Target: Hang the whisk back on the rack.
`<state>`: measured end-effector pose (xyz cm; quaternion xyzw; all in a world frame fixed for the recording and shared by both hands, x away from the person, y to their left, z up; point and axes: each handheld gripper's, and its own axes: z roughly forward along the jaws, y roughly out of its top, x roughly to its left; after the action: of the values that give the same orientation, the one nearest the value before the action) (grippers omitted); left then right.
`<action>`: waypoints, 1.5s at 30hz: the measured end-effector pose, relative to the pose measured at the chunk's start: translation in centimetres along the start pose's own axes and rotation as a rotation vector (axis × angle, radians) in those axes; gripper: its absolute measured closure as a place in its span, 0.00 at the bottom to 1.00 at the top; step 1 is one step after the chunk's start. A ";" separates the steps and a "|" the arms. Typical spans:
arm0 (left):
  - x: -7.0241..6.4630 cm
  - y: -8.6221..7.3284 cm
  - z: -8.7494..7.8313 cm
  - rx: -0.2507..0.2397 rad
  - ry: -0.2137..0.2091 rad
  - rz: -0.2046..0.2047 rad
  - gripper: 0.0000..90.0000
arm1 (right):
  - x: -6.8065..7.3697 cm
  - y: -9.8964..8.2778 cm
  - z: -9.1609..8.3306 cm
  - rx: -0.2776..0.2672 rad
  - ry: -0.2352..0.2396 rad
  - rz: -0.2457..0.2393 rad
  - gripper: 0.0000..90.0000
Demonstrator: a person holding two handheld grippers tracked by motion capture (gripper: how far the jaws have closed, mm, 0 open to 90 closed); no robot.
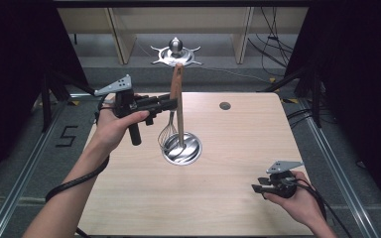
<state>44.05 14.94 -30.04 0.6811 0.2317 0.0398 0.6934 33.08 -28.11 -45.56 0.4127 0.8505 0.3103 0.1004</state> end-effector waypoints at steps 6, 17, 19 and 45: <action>0.0 0.0 0.0 0.001 0.025 0.000 0.75 | 0.0 0.0 0.0 -0.001 0.000 -0.001 0.68; -0.2 0.2 0.0 0.001 0.057 0.012 0.74 | 0.0 0.0 0.0 0.001 -0.001 0.004 0.68; -0.3 0.3 -0.1 -0.002 0.068 0.013 0.74 | 0.0 0.0 0.0 0.001 -0.002 0.006 0.68; -4.0 -1.3 -5.2 0.114 0.307 0.183 0.40 | -0.2 -0.1 0.0 -0.012 -0.015 -0.020 0.64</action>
<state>38.20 18.23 -30.06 0.7236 0.2738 0.1932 0.6034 33.15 -28.29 -45.60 0.4059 0.8519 0.3113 0.1123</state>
